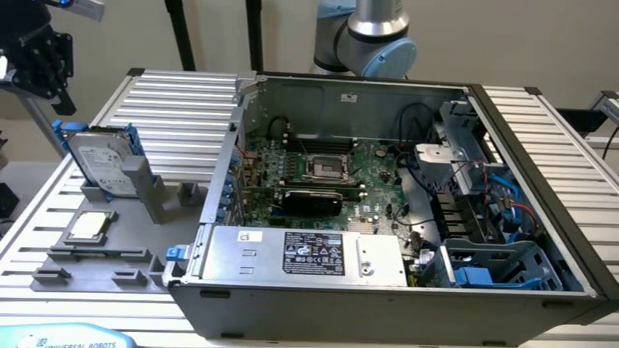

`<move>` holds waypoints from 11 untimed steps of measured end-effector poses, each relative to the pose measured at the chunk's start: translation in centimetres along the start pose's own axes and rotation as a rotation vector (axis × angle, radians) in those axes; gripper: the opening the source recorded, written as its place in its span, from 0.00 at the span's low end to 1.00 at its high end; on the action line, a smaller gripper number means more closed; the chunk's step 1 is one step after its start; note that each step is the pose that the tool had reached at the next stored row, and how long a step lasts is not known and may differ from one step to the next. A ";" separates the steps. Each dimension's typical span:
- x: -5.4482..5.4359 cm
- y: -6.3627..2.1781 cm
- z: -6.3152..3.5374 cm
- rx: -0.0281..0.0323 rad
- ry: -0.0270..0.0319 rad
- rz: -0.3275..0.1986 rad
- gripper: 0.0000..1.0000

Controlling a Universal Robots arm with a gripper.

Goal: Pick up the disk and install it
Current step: 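Pick up the disk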

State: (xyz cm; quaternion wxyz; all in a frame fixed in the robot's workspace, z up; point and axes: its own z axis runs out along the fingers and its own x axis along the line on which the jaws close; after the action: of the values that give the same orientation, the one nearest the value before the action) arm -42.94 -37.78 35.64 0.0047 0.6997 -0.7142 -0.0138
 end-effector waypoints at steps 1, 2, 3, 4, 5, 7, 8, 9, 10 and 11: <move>0.0 -0.01 0.05 0.0001 0.0001 -0.001 0.11; 0.1 -0.01 0.10 0.0001 0.0001 -0.001 0.12; 0.1 -0.01 0.15 0.0002 0.0000 -0.001 0.12; 0.1 -0.02 0.18 0.0001 0.0001 -0.001 0.24; 0.1 -0.03 0.21 0.0001 0.0001 -0.001 0.24; 0.2 -0.05 0.28 0.0002 0.0001 -0.001 0.30; 0.2 -0.06 0.31 0.0003 0.0000 -0.001 0.36; 0.2 -0.07 0.34 0.0003 0.0000 -0.001 0.42; 0.2 -0.07 0.39 0.0003 0.0000 -0.001 0.42; 0.2 -0.08 0.45 0.0004 0.0000 -0.001 0.42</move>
State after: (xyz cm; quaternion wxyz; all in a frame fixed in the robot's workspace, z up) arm -42.87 -37.94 35.18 0.0046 0.6999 -0.7141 -0.0136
